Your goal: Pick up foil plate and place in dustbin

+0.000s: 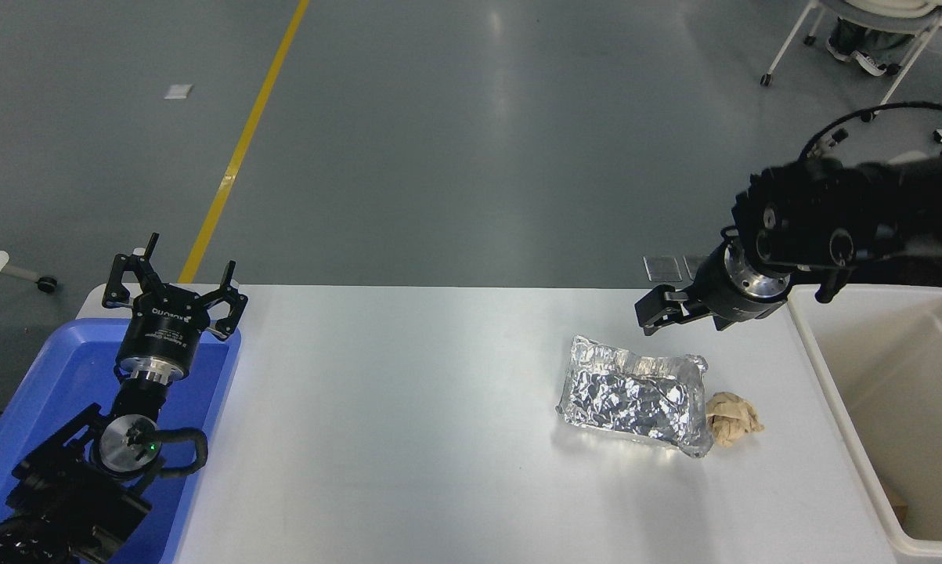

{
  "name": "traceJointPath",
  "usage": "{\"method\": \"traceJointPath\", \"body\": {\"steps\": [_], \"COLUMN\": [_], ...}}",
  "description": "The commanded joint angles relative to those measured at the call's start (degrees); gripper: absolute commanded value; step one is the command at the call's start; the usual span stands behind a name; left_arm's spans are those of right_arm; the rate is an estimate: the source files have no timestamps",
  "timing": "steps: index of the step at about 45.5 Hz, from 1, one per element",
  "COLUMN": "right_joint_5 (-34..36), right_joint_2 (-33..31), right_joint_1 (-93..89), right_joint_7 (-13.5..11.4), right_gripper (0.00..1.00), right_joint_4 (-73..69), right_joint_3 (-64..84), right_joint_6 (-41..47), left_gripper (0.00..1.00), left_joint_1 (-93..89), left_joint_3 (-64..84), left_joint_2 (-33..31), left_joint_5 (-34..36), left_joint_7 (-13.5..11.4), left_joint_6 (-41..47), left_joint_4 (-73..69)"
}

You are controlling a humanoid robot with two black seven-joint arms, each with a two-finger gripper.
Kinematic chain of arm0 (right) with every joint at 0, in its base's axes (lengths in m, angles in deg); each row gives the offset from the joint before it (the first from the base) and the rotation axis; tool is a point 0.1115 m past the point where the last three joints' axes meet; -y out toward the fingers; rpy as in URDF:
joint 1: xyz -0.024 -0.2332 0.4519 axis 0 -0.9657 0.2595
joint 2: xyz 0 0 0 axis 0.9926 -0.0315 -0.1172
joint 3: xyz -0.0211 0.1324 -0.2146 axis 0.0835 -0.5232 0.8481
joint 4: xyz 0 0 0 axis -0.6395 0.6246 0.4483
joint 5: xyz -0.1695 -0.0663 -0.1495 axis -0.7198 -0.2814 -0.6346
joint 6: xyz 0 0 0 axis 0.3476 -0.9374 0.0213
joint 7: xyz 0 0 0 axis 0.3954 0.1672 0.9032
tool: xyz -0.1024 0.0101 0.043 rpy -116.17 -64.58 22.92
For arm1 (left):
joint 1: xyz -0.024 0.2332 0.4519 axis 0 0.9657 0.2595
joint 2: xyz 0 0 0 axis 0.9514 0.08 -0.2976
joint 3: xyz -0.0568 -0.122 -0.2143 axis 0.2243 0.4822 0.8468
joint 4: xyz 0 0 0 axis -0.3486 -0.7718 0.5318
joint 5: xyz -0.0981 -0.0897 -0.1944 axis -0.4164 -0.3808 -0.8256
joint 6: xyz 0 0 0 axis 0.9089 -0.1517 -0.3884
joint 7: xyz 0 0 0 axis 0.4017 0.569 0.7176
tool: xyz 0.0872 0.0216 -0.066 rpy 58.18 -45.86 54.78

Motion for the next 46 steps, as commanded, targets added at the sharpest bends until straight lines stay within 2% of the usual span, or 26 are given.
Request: {"method": "traceJointPath", "body": {"steps": [1,21,40,46], "right_joint_5": [-2.19,-4.39,-4.39,-4.30], "right_joint_2": [1.91,2.97,3.06,3.14], "right_joint_1": [-10.34,-23.61,-26.87,-27.22], "right_joint_7": [-0.03,-0.03,-0.12,-0.03], "right_gripper": [1.00,1.00,1.00,0.94], "right_joint_4": [9.70,19.19,21.57,21.66], "right_joint_3": [-3.11,-4.00,-5.14,-5.93], "right_joint_6": [-2.71,-4.56,-6.23,-6.40], "left_gripper": [1.00,1.00,1.00,1.00], "left_joint_1": [0.00,0.00,0.00,0.00], "left_joint_3": [-0.04,-0.04,-0.04,-0.04], "left_joint_2": [0.00,0.00,0.00,0.00], "left_joint_5": [0.00,0.00,0.00,0.00], "left_joint_7": [0.00,0.00,0.00,0.00], "left_joint_6": [0.00,0.00,-0.08,0.00], "left_joint_4": [0.00,0.00,0.00,0.00]}}
